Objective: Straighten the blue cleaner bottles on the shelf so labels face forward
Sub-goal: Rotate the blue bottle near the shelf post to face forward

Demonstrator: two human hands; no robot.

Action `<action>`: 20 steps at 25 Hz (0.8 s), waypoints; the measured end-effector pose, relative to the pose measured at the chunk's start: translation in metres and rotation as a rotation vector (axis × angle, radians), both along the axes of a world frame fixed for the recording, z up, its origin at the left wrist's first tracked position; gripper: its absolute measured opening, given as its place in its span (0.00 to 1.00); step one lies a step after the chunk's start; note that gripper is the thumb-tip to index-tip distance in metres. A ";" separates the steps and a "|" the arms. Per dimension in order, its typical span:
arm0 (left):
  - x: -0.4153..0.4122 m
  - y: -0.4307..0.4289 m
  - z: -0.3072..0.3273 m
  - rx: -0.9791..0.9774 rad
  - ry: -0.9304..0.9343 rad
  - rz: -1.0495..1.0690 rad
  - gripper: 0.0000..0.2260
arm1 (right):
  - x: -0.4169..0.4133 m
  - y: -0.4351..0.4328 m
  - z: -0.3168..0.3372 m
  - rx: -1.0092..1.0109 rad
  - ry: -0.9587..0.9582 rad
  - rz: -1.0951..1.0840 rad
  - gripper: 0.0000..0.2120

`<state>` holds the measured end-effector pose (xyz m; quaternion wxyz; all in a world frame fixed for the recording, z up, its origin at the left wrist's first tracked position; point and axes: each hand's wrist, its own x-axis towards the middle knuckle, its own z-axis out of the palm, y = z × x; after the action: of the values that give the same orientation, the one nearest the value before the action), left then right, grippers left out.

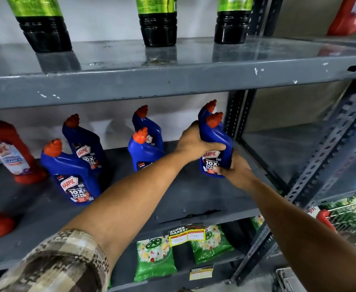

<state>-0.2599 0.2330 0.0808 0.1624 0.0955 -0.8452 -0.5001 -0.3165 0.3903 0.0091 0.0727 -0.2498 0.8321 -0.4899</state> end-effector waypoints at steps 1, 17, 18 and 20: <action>-0.001 0.005 -0.004 -0.040 -0.017 0.067 0.31 | -0.002 0.000 -0.003 0.024 -0.010 0.001 0.31; -0.001 -0.001 -0.077 0.104 -0.258 0.001 0.18 | -0.012 0.005 -0.019 -0.237 -0.310 -0.028 0.12; 0.002 0.000 -0.081 0.106 -0.259 0.008 0.16 | -0.008 0.004 -0.018 -0.263 -0.331 -0.032 0.11; 0.006 0.001 -0.084 0.089 -0.249 -0.001 0.14 | -0.003 0.004 -0.023 -0.271 -0.335 -0.064 0.12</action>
<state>-0.2538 0.2343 -0.0034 0.0514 0.1635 -0.8358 -0.5215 -0.3200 0.3943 -0.0137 0.1598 -0.1458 0.7425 -0.6340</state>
